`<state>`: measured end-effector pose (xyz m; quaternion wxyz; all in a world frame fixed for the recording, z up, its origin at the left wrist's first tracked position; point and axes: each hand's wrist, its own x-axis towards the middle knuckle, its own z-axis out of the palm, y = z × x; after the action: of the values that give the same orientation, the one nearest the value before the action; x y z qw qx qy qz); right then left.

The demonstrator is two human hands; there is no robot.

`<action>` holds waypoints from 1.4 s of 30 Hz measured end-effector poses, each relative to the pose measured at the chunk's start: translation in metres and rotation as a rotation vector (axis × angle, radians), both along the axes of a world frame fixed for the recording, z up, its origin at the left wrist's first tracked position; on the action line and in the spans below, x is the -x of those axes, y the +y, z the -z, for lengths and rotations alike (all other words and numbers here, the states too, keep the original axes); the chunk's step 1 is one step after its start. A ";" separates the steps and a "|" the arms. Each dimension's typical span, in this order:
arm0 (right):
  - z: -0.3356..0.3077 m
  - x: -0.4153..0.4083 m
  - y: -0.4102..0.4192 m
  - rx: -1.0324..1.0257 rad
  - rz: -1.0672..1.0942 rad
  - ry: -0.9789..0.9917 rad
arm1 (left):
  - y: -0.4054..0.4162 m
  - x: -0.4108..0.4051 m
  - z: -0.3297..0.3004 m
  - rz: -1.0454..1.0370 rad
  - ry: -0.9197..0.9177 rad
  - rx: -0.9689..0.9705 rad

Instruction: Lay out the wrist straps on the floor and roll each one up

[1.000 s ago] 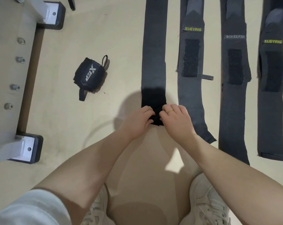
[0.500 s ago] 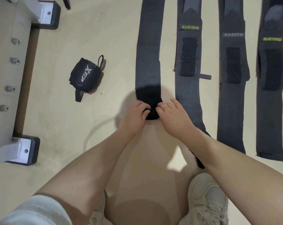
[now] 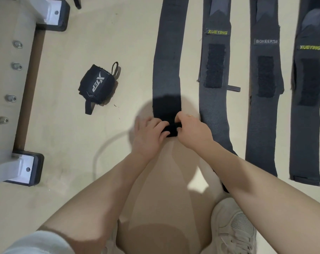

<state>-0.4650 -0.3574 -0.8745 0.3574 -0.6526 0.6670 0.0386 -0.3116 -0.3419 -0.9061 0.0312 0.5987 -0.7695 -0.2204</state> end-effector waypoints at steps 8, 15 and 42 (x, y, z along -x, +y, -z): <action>0.010 0.003 -0.005 0.408 -0.092 0.151 | -0.031 0.008 -0.010 -0.095 -0.020 -0.169; 0.024 0.002 0.000 0.541 -0.325 0.290 | -0.058 0.014 -0.012 -0.135 0.022 -0.122; 0.018 -0.007 0.028 0.445 -0.274 0.123 | -0.014 -0.009 -0.024 -0.176 0.186 -0.349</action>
<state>-0.4577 -0.3291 -0.8928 0.1555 -0.7957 0.5850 -0.0215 -0.3030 -0.3559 -0.8820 0.0172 0.6370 -0.6582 -0.4009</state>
